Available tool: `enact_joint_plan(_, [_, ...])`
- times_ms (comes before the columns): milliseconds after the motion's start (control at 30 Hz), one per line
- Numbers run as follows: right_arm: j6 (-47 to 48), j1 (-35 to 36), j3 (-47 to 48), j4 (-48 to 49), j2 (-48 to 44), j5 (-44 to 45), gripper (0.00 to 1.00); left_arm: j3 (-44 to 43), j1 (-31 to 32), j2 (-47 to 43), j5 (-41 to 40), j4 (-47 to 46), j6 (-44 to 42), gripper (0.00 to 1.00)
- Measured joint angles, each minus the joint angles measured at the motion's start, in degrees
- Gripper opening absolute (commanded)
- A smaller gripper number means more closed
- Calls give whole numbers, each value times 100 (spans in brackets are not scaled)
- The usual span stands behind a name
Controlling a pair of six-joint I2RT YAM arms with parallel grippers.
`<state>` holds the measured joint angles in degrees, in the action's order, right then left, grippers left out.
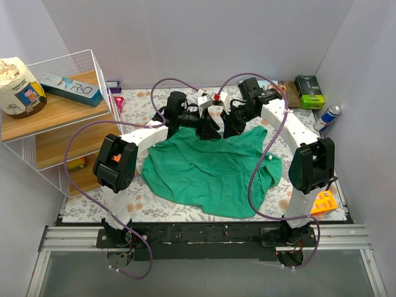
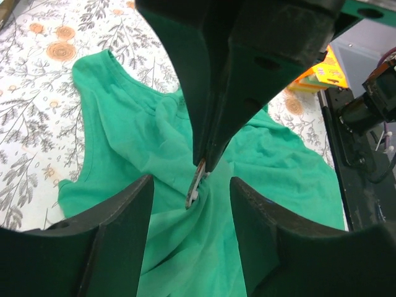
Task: Remove the brooch from the garment
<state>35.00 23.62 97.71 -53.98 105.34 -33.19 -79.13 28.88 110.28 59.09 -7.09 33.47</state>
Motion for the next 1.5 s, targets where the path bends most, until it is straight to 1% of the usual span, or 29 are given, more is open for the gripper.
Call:
enact_joint_plan(233, [-114,-37,37,-20,4,-52,1,0,31,90,219,72,-212,45])
enact_joint_plan(567, [-197,-61,227,-59,22,-184,1,-11,168,177,221,264,-520,37])
enact_joint_plan(667, [-195,-68,227,-59,48,-192,1,-33,175,188,219,317,-555,36])
enact_joint_plan(733, [-197,-68,227,-59,61,-192,1,-52,188,188,219,348,-573,36])
enact_joint_plan(867, [-199,-68,227,-59,68,-184,1,-55,188,188,195,396,-595,41])
enact_joint_plan(1067, [-201,-68,227,-59,68,-162,1,-55,188,188,138,422,-603,41])
enact_joint_plan(1233, [-227,-81,227,-50,74,-140,1,-55,177,188,131,361,-389,39])
enact_joint_plan(1500, [-271,-107,227,-24,79,-131,1,-55,153,188,90,192,-52,43])
